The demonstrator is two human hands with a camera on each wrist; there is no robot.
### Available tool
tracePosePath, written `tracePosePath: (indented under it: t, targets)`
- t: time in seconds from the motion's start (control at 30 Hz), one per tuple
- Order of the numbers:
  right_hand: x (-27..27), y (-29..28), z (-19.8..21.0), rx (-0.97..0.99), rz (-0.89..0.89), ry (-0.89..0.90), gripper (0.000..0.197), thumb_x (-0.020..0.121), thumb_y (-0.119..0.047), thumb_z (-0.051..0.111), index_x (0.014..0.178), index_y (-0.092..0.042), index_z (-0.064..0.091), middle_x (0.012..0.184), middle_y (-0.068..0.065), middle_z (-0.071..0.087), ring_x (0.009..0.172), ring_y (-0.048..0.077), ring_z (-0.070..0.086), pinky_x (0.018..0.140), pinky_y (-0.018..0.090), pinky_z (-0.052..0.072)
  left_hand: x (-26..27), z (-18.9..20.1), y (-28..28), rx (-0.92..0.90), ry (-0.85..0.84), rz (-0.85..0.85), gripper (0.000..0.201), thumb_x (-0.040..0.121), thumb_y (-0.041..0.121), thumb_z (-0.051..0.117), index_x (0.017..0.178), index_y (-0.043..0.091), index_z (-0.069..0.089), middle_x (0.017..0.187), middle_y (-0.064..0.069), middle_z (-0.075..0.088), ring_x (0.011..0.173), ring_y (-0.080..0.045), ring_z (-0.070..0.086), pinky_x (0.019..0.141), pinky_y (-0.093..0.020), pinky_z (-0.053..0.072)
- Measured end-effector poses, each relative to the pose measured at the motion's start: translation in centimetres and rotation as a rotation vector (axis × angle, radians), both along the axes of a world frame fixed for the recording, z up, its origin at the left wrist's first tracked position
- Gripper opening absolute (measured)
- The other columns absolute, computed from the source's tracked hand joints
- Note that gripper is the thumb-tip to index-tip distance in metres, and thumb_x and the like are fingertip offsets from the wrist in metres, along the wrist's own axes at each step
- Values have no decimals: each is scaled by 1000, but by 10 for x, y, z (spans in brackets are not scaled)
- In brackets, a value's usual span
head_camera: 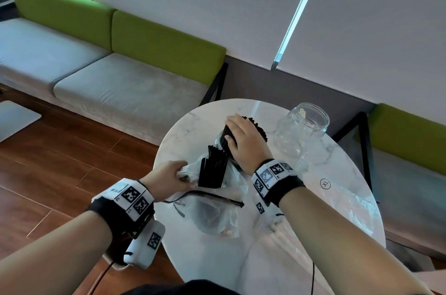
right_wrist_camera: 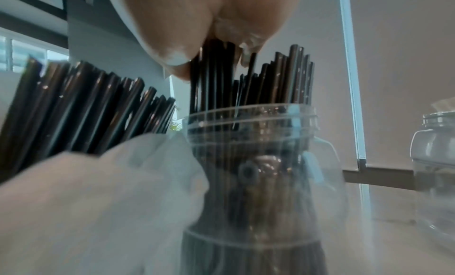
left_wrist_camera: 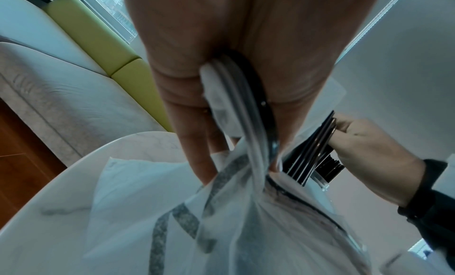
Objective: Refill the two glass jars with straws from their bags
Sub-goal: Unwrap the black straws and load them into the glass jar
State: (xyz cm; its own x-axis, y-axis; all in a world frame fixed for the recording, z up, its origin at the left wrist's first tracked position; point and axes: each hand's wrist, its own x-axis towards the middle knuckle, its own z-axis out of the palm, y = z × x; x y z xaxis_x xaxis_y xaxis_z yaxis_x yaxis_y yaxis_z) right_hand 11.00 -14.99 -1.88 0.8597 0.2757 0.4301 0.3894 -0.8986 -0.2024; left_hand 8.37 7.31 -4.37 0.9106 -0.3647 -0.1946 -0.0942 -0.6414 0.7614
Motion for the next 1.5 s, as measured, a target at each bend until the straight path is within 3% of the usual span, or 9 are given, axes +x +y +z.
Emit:
tracePosePath:
  t: [0.1, 0.27, 0.53, 0.67, 0.83, 0.97, 1.2, 1.33, 1.5]
  targets:
    - [-9, -5, -8, -155, -25, 25, 49, 95, -27, 32, 134, -4, 51, 140, 8, 51, 136, 27, 40, 118, 39, 15, -1, 1, 1, 2, 6, -1, 28, 72, 18, 76, 85, 0, 59, 69, -1, 55, 65, -14, 47, 61, -25, 38]
    - [-18, -19, -7, -255, -118, 162, 69, 94, -49, 15, 152, -11, 10, 160, 2, 10, 148, 18, 3, 119, 34, -5, -1, 2, 1, -11, 8, -7, 28, 72, 18, 76, 84, -1, 59, 69, -1, 55, 64, -13, 46, 61, -24, 38]
    - [3, -29, 10, -239, -206, 328, 99, 81, -77, 23, 152, -14, -4, 161, 1, -11, 148, 17, -10, 120, 40, -3, -1, 1, 0, 8, 5, -4, 23, 72, 18, 76, 75, 7, 55, 64, 4, 51, 59, -9, 43, 55, -16, 35]
    - [23, -22, 16, -151, -191, 386, 104, 73, -79, 45, 152, -26, 3, 161, -4, -3, 148, 21, 2, 119, 46, 14, -1, 0, 1, 31, 8, -17, 23, 73, 15, 74, 71, 13, 51, 63, 5, 49, 58, -7, 42, 55, -15, 35]
    - [37, -15, 16, -114, -248, 397, 81, 72, -71, 61, 136, -26, 41, 134, -1, 44, 122, 25, 42, 97, 39, 42, -2, 1, 1, -1, 2, -17, 31, 73, 11, 74, 63, 18, 45, 59, 6, 46, 55, -6, 40, 54, -15, 34]
    - [37, -14, 12, -8, -264, 166, 69, 64, -65, 71, 111, -17, 55, 113, 2, 45, 106, 24, 42, 91, 38, 43, -1, 1, 2, -7, 2, -16, 23, 73, 11, 73, 69, 12, 51, 61, 5, 48, 57, -7, 42, 56, -16, 36]
    - [40, -10, 17, -27, -322, 264, 82, 68, -68, 67, 135, -30, 41, 134, -3, 38, 118, 26, 41, 94, 41, 42, 0, 1, 1, -17, 10, -10, 28, 74, 9, 72, 64, 15, 47, 60, 5, 46, 56, -9, 40, 53, -15, 35]
    - [43, -8, 15, -98, -275, 377, 60, 76, -65, 61, 123, -28, 52, 124, -3, 53, 112, 27, 49, 90, 39, 45, 0, 2, 1, 4, 6, -31, 29, 74, 12, 73, 64, 17, 46, 60, 6, 47, 56, -7, 41, 54, -14, 35]
    - [41, -8, 12, 173, -314, 190, 35, 83, -51, 59, 103, -23, 58, 106, -5, 57, 101, 23, 53, 78, 34, 47, -1, 2, 2, 22, 4, -26, 30, 74, 13, 72, 63, 19, 45, 61, 6, 47, 56, -7, 41, 53, -14, 35]
